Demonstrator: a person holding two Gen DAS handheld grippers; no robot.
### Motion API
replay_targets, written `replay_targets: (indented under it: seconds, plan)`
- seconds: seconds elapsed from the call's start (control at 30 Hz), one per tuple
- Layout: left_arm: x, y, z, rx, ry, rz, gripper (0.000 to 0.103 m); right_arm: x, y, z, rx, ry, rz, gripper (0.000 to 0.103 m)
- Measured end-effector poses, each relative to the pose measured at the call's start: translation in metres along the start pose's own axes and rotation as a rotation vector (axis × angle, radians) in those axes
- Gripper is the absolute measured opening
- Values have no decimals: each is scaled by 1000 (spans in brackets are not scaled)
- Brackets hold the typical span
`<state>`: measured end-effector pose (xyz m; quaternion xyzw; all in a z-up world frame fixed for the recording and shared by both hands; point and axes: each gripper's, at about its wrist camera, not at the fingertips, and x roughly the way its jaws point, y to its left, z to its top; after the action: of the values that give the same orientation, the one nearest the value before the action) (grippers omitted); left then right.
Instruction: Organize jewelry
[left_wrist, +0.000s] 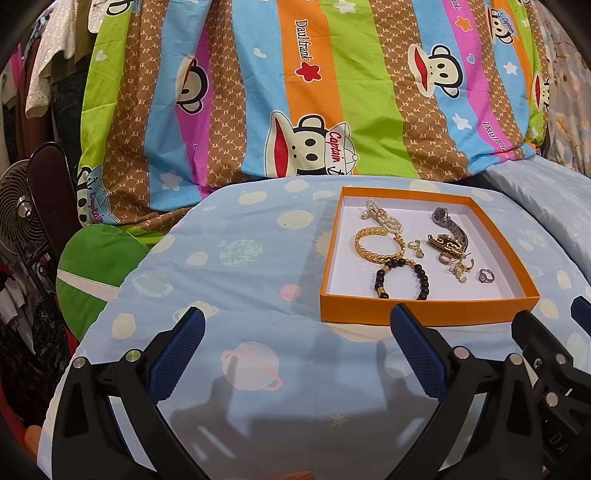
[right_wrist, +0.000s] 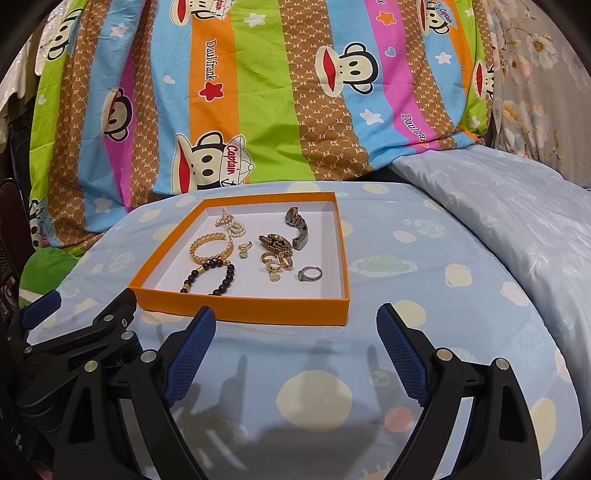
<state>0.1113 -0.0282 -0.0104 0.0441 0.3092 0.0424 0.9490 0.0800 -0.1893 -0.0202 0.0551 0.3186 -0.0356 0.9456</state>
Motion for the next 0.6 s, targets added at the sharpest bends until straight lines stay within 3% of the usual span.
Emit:
replay_targets:
  seconds: [0.6]
  plan:
    - [2,-3,-3,-2,7,-6,98,0,0,0,-1,0,-3,87]
